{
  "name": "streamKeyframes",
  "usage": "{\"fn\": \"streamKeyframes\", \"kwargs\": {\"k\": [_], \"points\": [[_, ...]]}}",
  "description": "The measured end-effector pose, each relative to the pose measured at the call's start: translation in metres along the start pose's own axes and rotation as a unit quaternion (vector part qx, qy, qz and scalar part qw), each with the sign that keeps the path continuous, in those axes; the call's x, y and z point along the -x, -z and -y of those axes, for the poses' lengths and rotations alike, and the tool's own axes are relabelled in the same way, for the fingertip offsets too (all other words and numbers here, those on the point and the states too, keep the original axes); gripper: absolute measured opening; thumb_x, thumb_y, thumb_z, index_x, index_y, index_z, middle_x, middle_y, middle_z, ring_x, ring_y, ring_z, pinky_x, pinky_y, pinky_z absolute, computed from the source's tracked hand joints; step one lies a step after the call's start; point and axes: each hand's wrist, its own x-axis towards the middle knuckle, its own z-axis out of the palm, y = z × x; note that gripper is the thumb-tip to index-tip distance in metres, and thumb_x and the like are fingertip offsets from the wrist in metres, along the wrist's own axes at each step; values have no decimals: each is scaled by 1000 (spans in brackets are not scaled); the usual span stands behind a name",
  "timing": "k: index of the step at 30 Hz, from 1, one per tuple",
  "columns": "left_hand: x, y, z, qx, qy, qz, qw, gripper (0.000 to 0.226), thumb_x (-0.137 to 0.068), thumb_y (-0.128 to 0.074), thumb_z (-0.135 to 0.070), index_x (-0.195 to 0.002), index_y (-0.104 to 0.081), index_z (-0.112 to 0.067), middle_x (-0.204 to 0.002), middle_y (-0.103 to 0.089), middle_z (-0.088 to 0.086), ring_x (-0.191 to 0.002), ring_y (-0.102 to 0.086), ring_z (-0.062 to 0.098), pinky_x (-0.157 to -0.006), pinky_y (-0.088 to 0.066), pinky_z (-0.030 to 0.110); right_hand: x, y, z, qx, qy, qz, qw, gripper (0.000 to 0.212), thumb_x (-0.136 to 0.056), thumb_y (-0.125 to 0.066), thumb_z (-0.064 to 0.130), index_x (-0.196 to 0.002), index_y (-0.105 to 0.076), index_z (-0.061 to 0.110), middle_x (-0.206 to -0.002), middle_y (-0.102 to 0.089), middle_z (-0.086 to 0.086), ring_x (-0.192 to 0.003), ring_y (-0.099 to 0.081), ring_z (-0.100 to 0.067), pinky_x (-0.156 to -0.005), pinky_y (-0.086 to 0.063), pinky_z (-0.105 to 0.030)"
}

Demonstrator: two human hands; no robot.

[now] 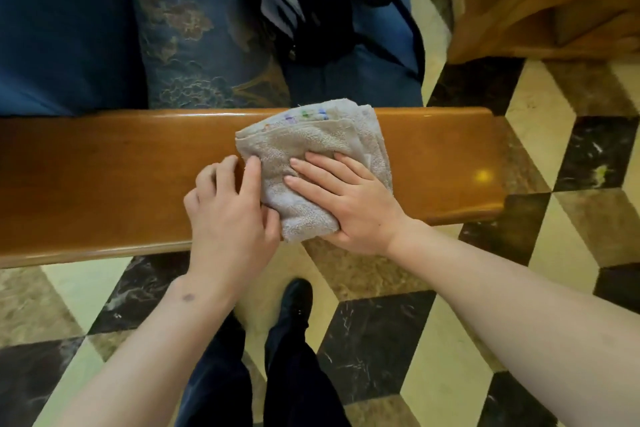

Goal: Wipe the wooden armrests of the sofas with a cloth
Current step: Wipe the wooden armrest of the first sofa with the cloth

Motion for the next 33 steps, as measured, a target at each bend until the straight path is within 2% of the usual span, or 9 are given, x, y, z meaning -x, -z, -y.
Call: {"fn": "streamKeyframes", "kwargs": {"k": [5, 10, 15, 18, 22, 24, 25, 28, 33], "points": [[-18, -15, -60, 7, -31, 20, 999, 65, -86, -62, -28, -146, -42, -14, -151, -42, 14, -138, -34, 37, -105, -36, 56, 45, 10, -47, 3, -22, -13, 1000, 70, -98, -59, 54, -159, -41, 23, -168, -35, 1, -157, -25, -21, -129, -15, -43], [-26, -30, -103, -30, -86, 48, 995, 64, -96, -57, -34, -156, -35, -28, -161, -30, 16, -148, -21, 39, -115, -26, 57, 97, 26, -102, 16, -61, -9, 998, 71, -99, -55, 56, -160, -37, 25, -168, -32, 2, -158, -25, -20, -129, -16, -44], [-30, -36, -142, -46, -92, 98, 990, 62, -102, -47, -44, -159, -23, -36, -171, -4, 15, -155, 4, 44, -124, -6, 59, 137, 35, -114, 10, -207, -50, 977, 67, -99, -50, 54, -158, -42, 23, -166, -36, 1, -156, -28, -21, -128, -19, -47], [-28, -30, -144, -13, -66, 101, 993, 63, -103, -47, -44, -159, -23, -31, -172, -6, 11, -157, 3, 38, -125, -6, 56, 132, 28, -88, 14, -344, -110, 932, 66, -99, -45, 52, -157, -43, 20, -165, -38, -2, -156, -29, -24, -128, -19, -49], [-22, -21, -120, -2, -52, 98, 994, 60, -103, -49, -44, -158, -29, -31, -171, -12, 5, -158, -1, 29, -126, -7, 51, 89, 16, -45, 29, -548, -159, 821, 69, -96, -41, 43, -160, -36, 19, -169, -31, -4, -158, -23, -26, -130, -11, -50], [-17, -19, -100, 0, -56, 95, 994, 54, -102, -51, -42, -154, -37, -33, -170, -17, 5, -157, -5, 28, -125, -8, 51, 65, 12, -28, 32, -604, -160, 780, 70, -96, -39, 42, -162, -31, 20, -171, -26, -5, -159, -19, -27, -130, -9, -50], [-12, -17, -85, 4, -54, 90, 995, 52, -102, -53, -41, -152, -41, -34, -169, -20, 5, -157, -7, 28, -125, -10, 51, 54, 9, -19, 34, -611, -156, 775, 70, -97, -39, 42, -163, -30, 19, -171, -25, -6, -159, -19, -27, -130, -10, -51], [4, -11, -44, 10, -48, 73, 996, 51, -100, -58, -37, -149, -47, -32, -166, -27, 7, -155, -13, 29, -124, -12, 50, 42, 2, 4, 46, -568, -132, 811, 71, -97, -48, 38, -163, -29, 19, -171, -24, -7, -159, -19, -29, -130, -10, -51], [31, 9, 29, 5, 8, 54, 998, 54, -99, -58, -39, -151, -44, -31, -166, -28, 6, -155, -15, 27, -124, -15, 51, 4, -12, 71, 48, -446, -88, 890, 74, -93, -41, 42, -163, -31, 18, -170, -28, -8, -157, -23, -31, -128, -15, -53]]}}
